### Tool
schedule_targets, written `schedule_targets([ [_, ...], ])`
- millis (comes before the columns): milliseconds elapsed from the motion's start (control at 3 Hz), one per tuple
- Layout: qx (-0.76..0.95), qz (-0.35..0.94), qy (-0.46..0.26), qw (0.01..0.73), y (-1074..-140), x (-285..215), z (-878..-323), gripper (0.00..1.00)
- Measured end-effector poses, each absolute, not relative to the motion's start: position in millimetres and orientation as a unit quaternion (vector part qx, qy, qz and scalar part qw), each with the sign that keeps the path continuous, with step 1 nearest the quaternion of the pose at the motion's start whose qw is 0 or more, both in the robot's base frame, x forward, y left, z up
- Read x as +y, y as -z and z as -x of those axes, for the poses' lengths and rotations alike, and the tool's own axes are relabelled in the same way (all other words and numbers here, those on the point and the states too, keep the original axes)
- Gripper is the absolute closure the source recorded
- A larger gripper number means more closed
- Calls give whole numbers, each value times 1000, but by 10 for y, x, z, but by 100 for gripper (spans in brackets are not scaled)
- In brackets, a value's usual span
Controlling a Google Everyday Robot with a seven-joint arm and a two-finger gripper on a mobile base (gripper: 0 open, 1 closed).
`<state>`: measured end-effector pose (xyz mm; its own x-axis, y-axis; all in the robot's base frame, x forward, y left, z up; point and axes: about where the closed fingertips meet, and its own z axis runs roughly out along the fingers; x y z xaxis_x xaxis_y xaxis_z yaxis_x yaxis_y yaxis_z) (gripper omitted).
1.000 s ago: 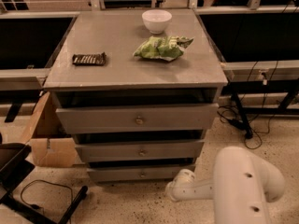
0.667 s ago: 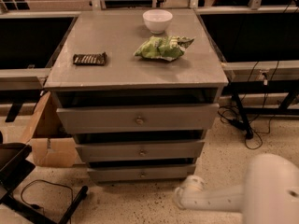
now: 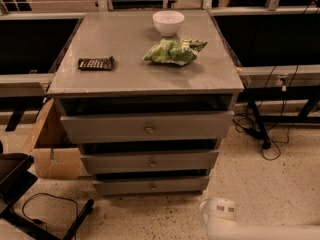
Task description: Close bottom drawer
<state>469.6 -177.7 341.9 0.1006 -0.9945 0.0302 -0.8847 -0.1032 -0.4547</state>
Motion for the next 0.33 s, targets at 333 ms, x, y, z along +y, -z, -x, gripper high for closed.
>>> schedule_targets([
  [333,625,723,242,167,-4324,-1564,-4607,100],
])
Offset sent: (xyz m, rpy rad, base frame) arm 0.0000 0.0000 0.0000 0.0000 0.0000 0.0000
